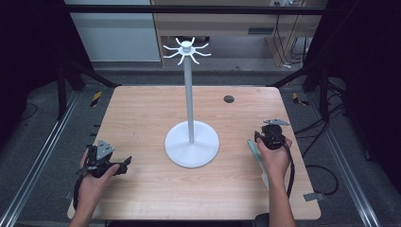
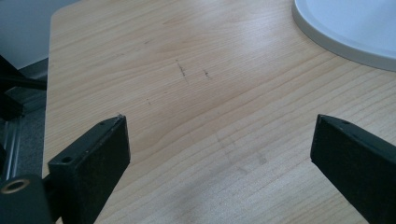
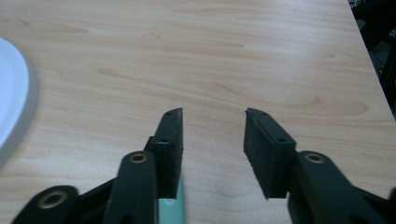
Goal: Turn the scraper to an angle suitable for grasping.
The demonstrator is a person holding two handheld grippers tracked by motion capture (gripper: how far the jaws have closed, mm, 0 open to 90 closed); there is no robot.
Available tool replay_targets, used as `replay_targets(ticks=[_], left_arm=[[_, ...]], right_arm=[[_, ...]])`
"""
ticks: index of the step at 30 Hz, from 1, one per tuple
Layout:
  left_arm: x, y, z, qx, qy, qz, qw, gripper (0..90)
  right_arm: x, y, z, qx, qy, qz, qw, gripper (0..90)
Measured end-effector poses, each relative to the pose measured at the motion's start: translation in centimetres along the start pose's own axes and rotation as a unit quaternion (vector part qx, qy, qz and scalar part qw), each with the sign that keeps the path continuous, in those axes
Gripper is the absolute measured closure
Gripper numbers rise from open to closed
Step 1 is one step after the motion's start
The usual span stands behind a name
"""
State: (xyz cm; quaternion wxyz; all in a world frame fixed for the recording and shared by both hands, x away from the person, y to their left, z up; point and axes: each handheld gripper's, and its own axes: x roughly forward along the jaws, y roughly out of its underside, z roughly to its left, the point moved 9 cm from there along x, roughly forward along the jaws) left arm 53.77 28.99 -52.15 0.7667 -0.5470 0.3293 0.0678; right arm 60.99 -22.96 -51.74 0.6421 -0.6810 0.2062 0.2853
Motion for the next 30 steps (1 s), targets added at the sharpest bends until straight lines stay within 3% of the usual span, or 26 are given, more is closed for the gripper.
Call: replay_targets(ticks=[5,12,16,23,25,30], left_arm=[[0.0,-0.1,0.0,-0.002,-0.001,-0.003,1.0,4.6],[0.1,-0.1,-0.2,0.001,0.003,-0.001,1.0,5.2],[0.1,-0.1,-0.3,0.004,0.003,0.001,1.0,5.4],[0.2,0.0,-0.4,0.006,0.005,0.004,1.0,5.4],[0.2,0.0,-0.5,0.007,0.005,0.004,1.0,5.5],[0.3,0.0,-0.5,0.006,0.006,0.005,0.9999,5.6]], right_arm=[[0.3,1.3,0.2,-0.036,-0.009,0.02,0.9991,75.3],[0.8,1.8,0.9,-0.064,-0.026,0.029,0.9972,85.2],[0.9,2.1,1.1,-0.057,-0.037,0.033,0.9971,89.8],[1.2,2.5,1.0,-0.056,-0.041,0.041,0.9967,90.0],[1.3,2.7,1.0,-0.047,-0.048,0.045,0.9967,90.0],[1.7,3.0,1.3,-0.054,-0.048,0.056,0.9958,90.0]])
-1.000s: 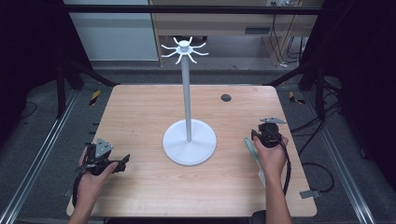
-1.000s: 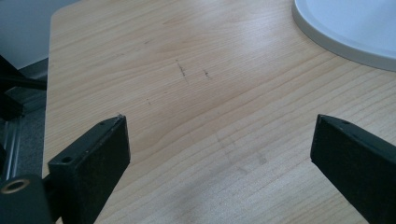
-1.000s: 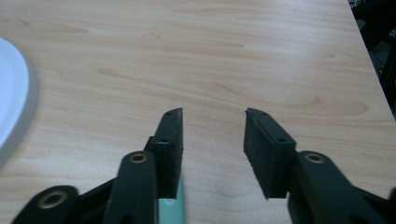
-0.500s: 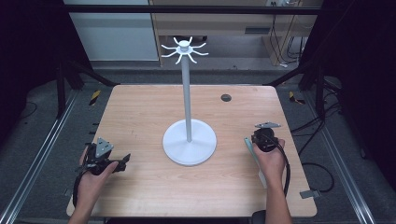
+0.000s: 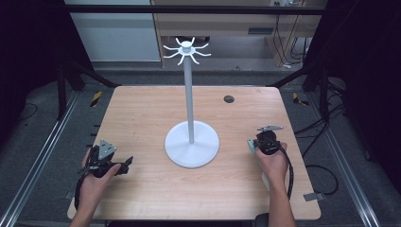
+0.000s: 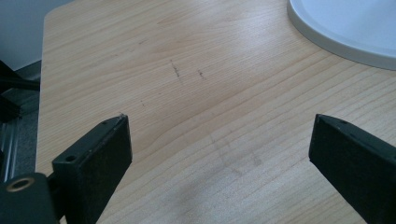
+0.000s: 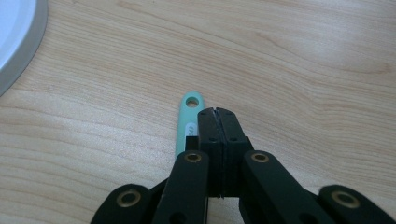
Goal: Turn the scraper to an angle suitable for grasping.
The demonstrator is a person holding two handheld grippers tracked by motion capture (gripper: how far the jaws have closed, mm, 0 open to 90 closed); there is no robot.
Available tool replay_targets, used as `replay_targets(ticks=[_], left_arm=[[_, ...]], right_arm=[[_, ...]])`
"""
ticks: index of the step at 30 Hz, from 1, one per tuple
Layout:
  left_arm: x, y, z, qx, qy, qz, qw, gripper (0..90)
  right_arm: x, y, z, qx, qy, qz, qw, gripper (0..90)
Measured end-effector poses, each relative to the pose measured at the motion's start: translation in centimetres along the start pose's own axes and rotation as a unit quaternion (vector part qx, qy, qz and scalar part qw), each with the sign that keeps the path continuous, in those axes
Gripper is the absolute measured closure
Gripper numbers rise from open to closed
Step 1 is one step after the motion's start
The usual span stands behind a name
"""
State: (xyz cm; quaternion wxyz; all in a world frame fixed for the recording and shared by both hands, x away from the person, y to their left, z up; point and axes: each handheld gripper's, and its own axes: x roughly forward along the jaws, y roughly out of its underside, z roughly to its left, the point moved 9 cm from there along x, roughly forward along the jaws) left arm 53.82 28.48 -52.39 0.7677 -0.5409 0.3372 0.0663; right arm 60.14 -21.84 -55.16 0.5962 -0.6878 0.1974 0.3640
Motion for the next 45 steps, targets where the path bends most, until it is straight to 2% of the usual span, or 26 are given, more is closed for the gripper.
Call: replay_targets(ticks=[9,13,27,30,32,33,35,36,37,38,41,42,45], left_arm=[[-0.1,-0.1,-0.1,0.002,0.001,-0.001,1.0,5.7],[0.0,-0.1,-0.2,0.004,0.002,0.0,1.0,5.7],[0.0,0.0,-0.1,0.003,0.0,0.0,1.0,5.8],[0.0,0.0,-0.1,0.004,-0.001,0.001,1.0,5.8],[0.0,-0.1,-0.2,0.006,-0.001,0.001,1.0,5.8],[0.0,-0.1,-0.2,0.006,0.0,0.001,1.0,5.8],[0.1,0.0,-0.2,0.006,0.0,0.002,1.0,5.8],[0.0,0.0,-0.1,0.006,0.0,0.002,1.0,5.8],[0.0,0.0,-0.1,0.005,0.0,0.002,1.0,5.8],[0.0,0.0,-0.1,0.005,0.0,0.002,1.0,5.8],[0.0,0.0,-0.1,0.004,0.0,0.001,1.0,5.8],[0.0,0.0,-0.1,0.004,0.0,0.001,1.0,5.8],[0.0,0.0,-0.1,0.005,0.0,0.001,1.0,5.8]], right_arm=[[-0.1,-0.1,-0.2,0.003,0.003,-0.001,1.0,90.0],[0.1,0.2,-0.2,0.001,0.002,0.008,1.0,90.0],[0.2,0.4,-0.1,0.001,-0.003,0.015,0.9999,90.0],[0.1,0.4,0.2,0.0,-0.013,0.016,0.9998,90.0],[-0.1,0.3,0.9,-0.002,-0.032,0.018,0.9993,90.0],[-0.1,0.3,0.9,-0.002,-0.032,0.018,0.9993,90.0],[-0.2,0.3,1.3,-0.012,-0.039,0.018,0.999,90.0],[-0.4,0.3,1.8,-0.019,-0.051,0.017,0.9984,90.0],[-0.4,0.3,1.8,-0.019,-0.051,0.017,0.9984,90.0],[-0.5,0.5,2.5,-0.028,-0.062,0.021,0.9975,90.0],[-0.5,0.4,2.8,-0.037,-0.06,0.023,0.9973,90.0],[-0.6,0.1,2.8,-0.035,-0.058,0.013,0.9976,90.0],[-0.6,0.0,2.4,-0.03,-0.05,0.007,0.9983,90.0]])
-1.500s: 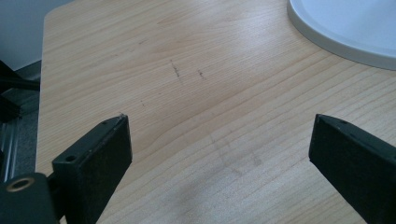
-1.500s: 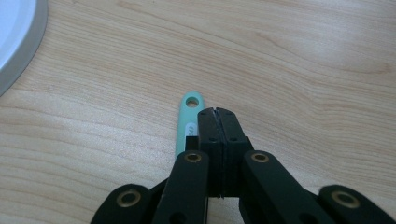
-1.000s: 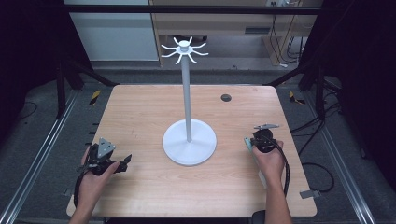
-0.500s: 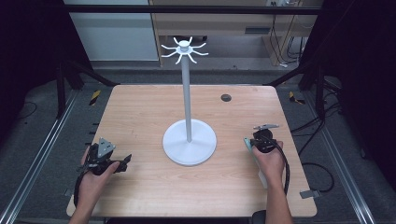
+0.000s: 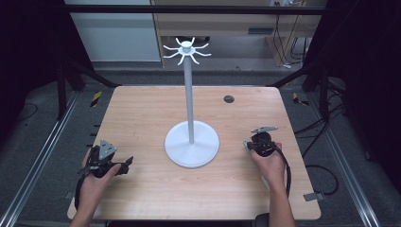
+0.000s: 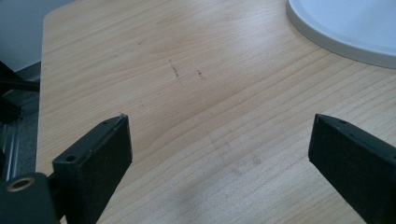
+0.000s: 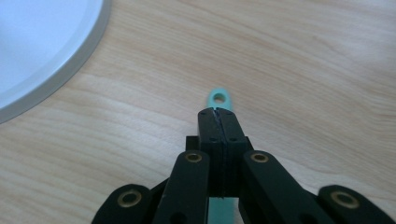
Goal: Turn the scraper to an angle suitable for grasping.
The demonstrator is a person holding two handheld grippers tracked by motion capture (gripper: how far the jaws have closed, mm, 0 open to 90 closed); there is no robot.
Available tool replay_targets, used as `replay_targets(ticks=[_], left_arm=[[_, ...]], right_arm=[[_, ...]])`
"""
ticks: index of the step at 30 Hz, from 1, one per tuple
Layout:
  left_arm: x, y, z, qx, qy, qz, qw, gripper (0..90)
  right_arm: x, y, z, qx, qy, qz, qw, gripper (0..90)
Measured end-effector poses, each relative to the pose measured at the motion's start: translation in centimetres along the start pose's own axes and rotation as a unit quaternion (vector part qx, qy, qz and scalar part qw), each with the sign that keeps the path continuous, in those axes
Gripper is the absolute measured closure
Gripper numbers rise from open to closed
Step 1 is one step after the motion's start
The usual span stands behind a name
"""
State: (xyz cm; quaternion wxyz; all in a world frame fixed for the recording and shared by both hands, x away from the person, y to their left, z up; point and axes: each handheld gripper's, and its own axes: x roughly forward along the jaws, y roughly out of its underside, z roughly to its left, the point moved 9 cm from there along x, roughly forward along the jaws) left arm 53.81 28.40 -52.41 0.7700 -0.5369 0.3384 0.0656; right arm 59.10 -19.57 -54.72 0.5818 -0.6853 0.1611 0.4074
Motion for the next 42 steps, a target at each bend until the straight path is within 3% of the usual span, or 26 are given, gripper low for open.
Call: replay_targets(ticks=[6,18,27,34,42], left_arm=[[0.0,0.0,-0.1,0.001,0.0,0.001,1.0,5.8],[0.0,0.0,-0.1,0.003,0.001,0.003,1.0,5.8],[0.1,0.1,-0.3,0.006,0.002,0.006,1.0,5.8],[0.2,0.2,-0.3,0.005,0.0,0.009,0.9999,5.3],[0.1,0.2,-0.1,0.003,-0.001,0.007,1.0,5.3]], right_arm=[[0.2,0.2,-1.1,0.01,0.016,-0.001,0.9998,90.0],[0.7,0.5,-1.4,0.02,0.018,0.006,0.9996,90.0],[0.6,0.5,0.4,-0.007,-0.031,0.011,0.9994,90.0],[0.0,1.0,3.0,-0.037,-0.079,0.026,0.9958,90.0],[-0.4,0.7,3.4,-0.044,-0.075,0.018,0.9961,90.0]])
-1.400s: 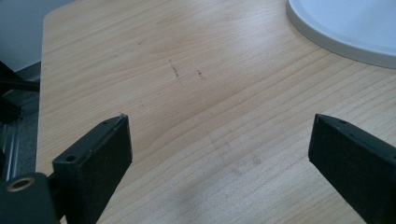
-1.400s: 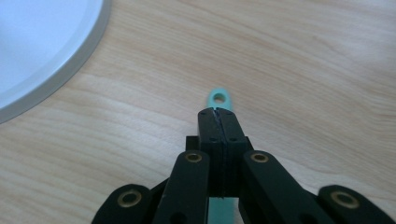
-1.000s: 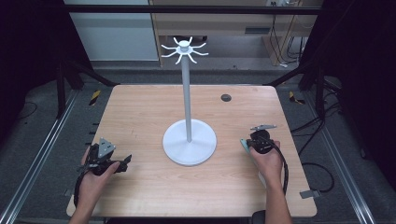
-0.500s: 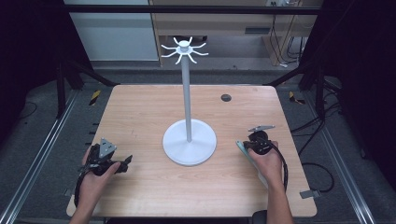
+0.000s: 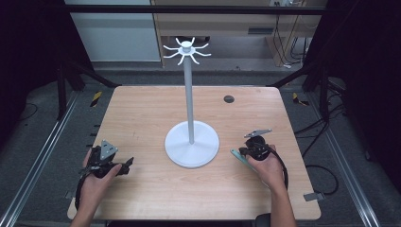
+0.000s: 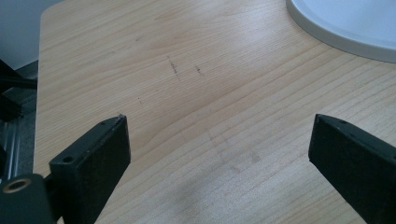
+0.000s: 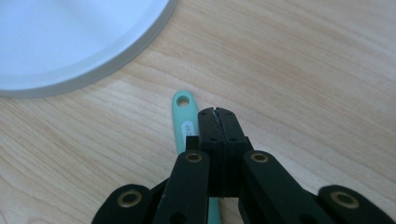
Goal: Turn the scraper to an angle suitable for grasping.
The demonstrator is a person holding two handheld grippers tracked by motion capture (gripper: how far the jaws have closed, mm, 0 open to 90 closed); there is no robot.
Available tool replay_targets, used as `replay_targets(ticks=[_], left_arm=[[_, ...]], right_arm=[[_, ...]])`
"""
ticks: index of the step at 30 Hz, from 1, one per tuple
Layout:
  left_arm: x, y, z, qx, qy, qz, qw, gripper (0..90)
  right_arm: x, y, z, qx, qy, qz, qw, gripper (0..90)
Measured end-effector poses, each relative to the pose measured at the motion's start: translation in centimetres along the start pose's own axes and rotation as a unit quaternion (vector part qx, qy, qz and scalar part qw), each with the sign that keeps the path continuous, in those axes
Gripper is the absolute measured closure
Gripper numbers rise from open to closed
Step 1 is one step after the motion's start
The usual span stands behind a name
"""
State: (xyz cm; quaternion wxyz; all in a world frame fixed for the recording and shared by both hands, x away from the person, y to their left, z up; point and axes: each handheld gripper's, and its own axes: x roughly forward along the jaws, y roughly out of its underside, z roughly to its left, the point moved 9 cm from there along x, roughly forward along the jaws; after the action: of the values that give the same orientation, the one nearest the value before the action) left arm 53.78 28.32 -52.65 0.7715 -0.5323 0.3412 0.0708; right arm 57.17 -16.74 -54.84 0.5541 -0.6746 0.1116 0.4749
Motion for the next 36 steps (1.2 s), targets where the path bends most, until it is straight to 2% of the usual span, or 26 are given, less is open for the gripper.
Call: replay_targets(ticks=[3,5,8,10,14,17,21,23,27,36], left_arm=[[0.0,0.0,0.0,0.0,0.0,0.0,1.0,5.3],[-0.1,0.0,0.1,-0.001,0.0,0.0,1.0,5.3],[-0.3,0.1,0.3,-0.004,-0.003,-0.001,1.0,5.3],[-0.3,0.2,0.6,-0.009,-0.006,-0.002,0.9999,5.2],[-0.3,0.2,0.6,-0.009,-0.007,-0.002,0.9999,5.3],[-0.4,0.2,0.5,-0.008,-0.004,-0.002,1.0,5.3],[-0.4,0.2,0.4,-0.008,-0.004,-0.002,1.0,5.3],[-0.3,0.1,0.3,-0.004,-0.002,-0.002,1.0,5.3],[-0.2,0.0,0.2,-0.002,-0.002,-0.002,1.0,5.3],[-0.2,0.1,0.2,-0.003,-0.001,0.0,1.0,5.1]], right_arm=[[-0.5,-0.3,0.1,-0.001,0.001,-0.01,1.0,90.0],[-0.9,-0.7,0.3,-0.016,0.013,-0.011,0.9997,90.0],[-1.1,-1.0,0.5,-0.019,0.018,-0.011,0.9996,90.0],[-1.5,-1.4,0.8,-0.036,0.024,-0.005,0.999,90.0],[-1.8,-1.7,1.0,-0.042,0.025,-0.002,0.9988,90.0],[-1.9,-1.7,1.3,-0.056,0.027,0.014,0.998,90.0],[-2.1,-1.6,1.4,-0.063,0.03,0.027,0.9972,90.0],[-2.3,-1.5,1.3,-0.07,0.043,0.037,0.996,90.0],[-2.6,-1.5,1.4,-0.077,0.045,0.049,0.9948,90.0],[-2.6,-1.8,1.5,-0.081,0.041,0.056,0.9943,88.7]])
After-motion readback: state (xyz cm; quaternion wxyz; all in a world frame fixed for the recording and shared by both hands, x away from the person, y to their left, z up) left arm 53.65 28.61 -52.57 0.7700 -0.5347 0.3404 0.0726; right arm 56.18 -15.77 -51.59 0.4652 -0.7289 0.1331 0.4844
